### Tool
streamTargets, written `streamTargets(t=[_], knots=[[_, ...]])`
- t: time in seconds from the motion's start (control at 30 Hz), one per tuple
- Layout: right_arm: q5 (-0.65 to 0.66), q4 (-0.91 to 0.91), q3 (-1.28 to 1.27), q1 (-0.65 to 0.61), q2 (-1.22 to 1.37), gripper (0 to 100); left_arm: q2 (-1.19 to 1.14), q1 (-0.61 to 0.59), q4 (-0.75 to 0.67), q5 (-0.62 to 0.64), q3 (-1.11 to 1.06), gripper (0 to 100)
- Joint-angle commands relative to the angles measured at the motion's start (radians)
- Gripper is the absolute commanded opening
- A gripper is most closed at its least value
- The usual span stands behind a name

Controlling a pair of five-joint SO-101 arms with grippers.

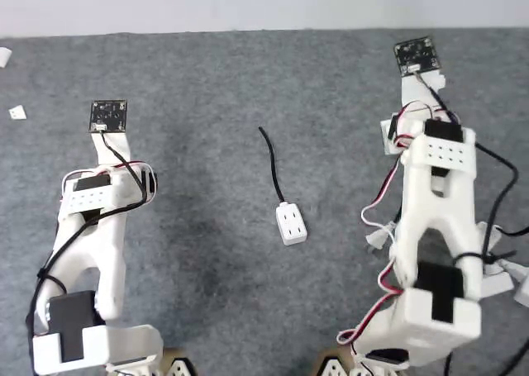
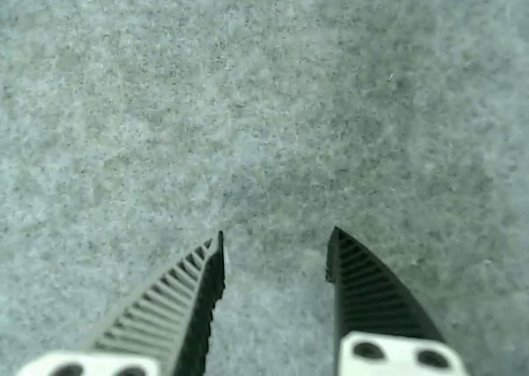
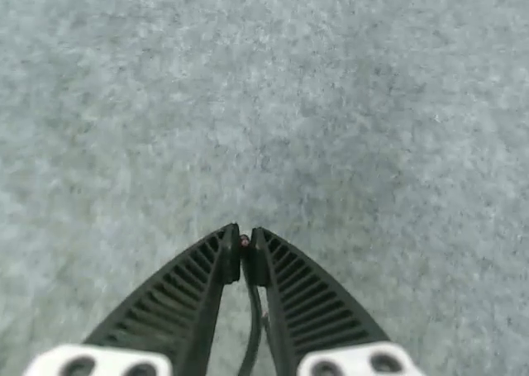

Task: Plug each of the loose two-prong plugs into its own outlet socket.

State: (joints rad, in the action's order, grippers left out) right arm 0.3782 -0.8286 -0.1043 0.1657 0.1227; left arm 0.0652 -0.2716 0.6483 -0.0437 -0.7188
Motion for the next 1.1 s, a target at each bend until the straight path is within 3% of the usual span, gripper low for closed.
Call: streamTargets(t=[0.0, 0.07, 0.27, 0.4, 0.57, 0.67, 0.9, 1.07], knots=[[0.003, 0.018, 0.117, 0.013, 0.018, 0.9, 0.005, 0.002, 0.0, -0.009, 0.048, 20], [0.003, 0.018, 0.157, 0.019, 0.036, 3.2, 0.005, 0.002, 0.0, -0.009, 0.048, 20], [-0.117, 0.016, 0.281, 0.073, 0.073, 26.4, 0.005, 0.002, 0.0, -0.009, 0.048, 20], [-0.193, -0.048, 0.325, 0.102, 0.056, 18.8, 0.005, 0.002, 0.0, -0.009, 0.048, 20], [-0.42, -0.34, 0.334, 0.108, -0.036, 3.2, 0.005, 0.002, 0.0, -0.009, 0.048, 20], [-0.529, -0.43, 0.267, 0.096, -0.128, 3.2, 0.005, 0.002, 0.0, -0.009, 0.048, 20], [-0.534, -0.346, -0.144, 0.001, -0.444, 5.8, 0.005, 0.002, -0.002, -0.009, 0.048, 20], [-0.45, -0.265, -0.394, -0.002, -0.495, 5.8, -0.006, 0.003, -0.002, -0.009, 0.048, 20]])
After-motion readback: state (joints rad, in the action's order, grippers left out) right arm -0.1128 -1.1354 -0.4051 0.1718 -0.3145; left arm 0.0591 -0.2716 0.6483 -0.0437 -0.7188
